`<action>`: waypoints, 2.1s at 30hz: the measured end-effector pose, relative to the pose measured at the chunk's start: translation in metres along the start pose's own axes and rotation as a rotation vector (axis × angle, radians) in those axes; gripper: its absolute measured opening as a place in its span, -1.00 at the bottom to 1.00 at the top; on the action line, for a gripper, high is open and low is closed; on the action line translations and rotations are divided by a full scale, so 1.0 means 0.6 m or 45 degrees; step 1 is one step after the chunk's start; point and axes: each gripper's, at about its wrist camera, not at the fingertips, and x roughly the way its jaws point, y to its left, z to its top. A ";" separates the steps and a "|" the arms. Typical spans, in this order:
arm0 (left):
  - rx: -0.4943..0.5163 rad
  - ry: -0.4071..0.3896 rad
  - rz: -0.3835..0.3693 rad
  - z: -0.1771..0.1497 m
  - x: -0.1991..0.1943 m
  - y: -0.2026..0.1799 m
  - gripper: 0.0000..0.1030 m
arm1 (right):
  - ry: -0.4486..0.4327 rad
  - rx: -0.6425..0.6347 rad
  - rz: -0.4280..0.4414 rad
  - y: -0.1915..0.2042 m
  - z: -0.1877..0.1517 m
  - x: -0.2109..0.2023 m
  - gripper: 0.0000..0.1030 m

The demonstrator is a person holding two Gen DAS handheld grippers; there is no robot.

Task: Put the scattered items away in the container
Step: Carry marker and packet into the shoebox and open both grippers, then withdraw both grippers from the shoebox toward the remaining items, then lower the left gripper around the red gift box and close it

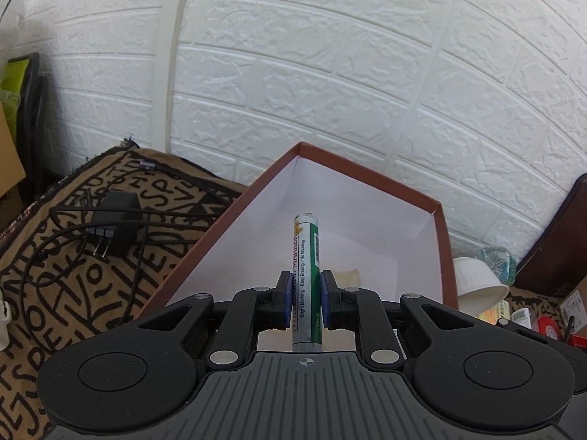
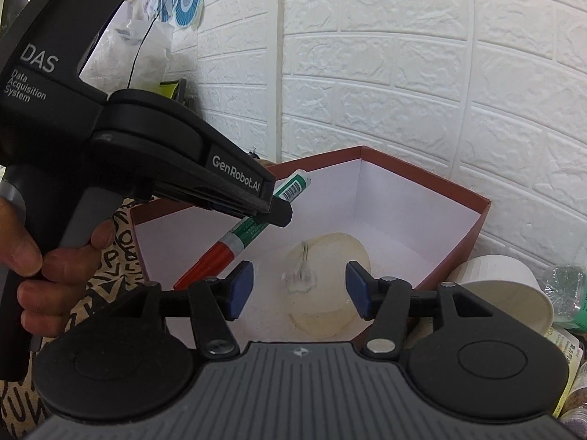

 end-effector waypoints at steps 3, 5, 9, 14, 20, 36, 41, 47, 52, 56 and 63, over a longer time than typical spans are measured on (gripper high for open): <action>0.006 -0.048 0.057 -0.005 -0.015 -0.003 0.86 | -0.025 -0.025 -0.018 0.004 -0.001 -0.005 0.83; 0.025 -0.104 0.069 -0.008 -0.033 -0.006 1.00 | -0.023 -0.035 -0.022 0.006 -0.001 -0.008 0.89; 0.039 -0.101 0.053 -0.012 -0.052 -0.011 1.00 | -0.030 -0.043 -0.046 0.007 -0.001 -0.015 0.97; 0.058 -0.061 0.054 -0.026 -0.064 -0.023 1.00 | -0.030 -0.016 -0.068 0.002 -0.001 -0.028 0.98; 0.091 -0.062 0.040 -0.039 -0.090 -0.052 1.00 | -0.059 0.021 -0.080 -0.007 0.000 -0.064 0.99; 0.177 -0.083 -0.059 -0.122 -0.182 -0.173 1.00 | -0.140 0.129 -0.112 -0.038 -0.046 -0.208 1.00; 0.202 -0.039 -0.120 -0.199 -0.197 -0.217 1.00 | -0.081 0.204 -0.147 -0.061 -0.119 -0.261 1.00; 0.150 0.101 -0.219 -0.290 -0.187 -0.249 1.00 | 0.018 0.300 -0.228 -0.089 -0.213 -0.313 0.99; 0.144 0.190 -0.238 -0.323 -0.167 -0.266 1.00 | 0.078 0.362 -0.288 -0.107 -0.267 -0.328 0.99; 0.217 0.160 -0.240 -0.319 -0.152 -0.281 1.00 | 0.088 0.404 -0.301 -0.122 -0.287 -0.325 0.99; 0.327 0.150 -0.280 -0.287 -0.101 -0.294 0.97 | 0.083 0.348 -0.311 -0.126 -0.287 -0.297 0.97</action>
